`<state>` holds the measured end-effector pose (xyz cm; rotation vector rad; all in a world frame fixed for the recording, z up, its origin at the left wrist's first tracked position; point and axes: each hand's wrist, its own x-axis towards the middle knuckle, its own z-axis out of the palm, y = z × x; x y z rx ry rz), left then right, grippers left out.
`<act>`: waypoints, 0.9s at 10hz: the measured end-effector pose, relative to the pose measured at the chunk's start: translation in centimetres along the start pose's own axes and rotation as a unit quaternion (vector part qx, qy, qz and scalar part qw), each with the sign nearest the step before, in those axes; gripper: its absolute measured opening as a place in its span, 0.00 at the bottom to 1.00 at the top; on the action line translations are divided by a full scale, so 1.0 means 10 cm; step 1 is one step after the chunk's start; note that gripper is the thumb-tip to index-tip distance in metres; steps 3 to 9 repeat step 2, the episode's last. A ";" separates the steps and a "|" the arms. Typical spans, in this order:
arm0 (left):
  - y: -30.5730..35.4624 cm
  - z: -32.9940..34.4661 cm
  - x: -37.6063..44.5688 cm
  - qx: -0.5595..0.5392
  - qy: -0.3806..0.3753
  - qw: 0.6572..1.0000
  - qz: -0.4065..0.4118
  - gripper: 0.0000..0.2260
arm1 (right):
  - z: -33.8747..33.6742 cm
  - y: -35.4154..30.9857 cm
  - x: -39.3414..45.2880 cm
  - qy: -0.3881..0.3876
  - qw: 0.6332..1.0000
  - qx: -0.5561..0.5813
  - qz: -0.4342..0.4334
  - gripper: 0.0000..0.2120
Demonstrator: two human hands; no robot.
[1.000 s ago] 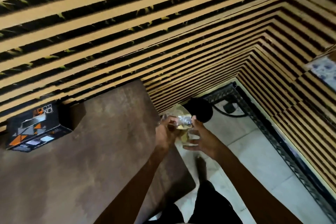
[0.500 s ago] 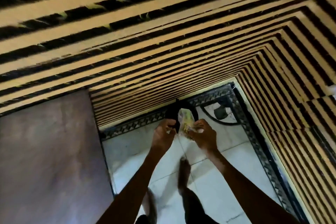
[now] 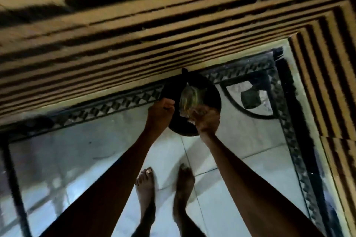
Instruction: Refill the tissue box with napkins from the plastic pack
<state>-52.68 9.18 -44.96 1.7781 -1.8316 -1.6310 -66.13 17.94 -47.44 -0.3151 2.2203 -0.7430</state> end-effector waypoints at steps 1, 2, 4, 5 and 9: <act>-0.26 0.15 0.36 -0.016 -0.020 1.000 -0.006 0.10 | 0.25 0.21 0.45 -0.096 0.977 -0.191 -0.024 0.24; -0.42 0.19 0.49 -0.011 -0.004 1.000 -0.007 0.09 | 0.36 0.26 0.71 -0.208 0.915 -0.341 -0.052 0.40; -0.42 0.19 0.49 -0.011 -0.004 1.000 -0.007 0.09 | 0.36 0.26 0.71 -0.208 0.915 -0.341 -0.052 0.40; -0.42 0.19 0.49 -0.011 -0.004 1.000 -0.007 0.09 | 0.36 0.26 0.71 -0.208 0.915 -0.341 -0.052 0.40; -0.42 0.19 0.49 -0.011 -0.004 1.000 -0.007 0.09 | 0.36 0.26 0.71 -0.208 0.915 -0.341 -0.052 0.40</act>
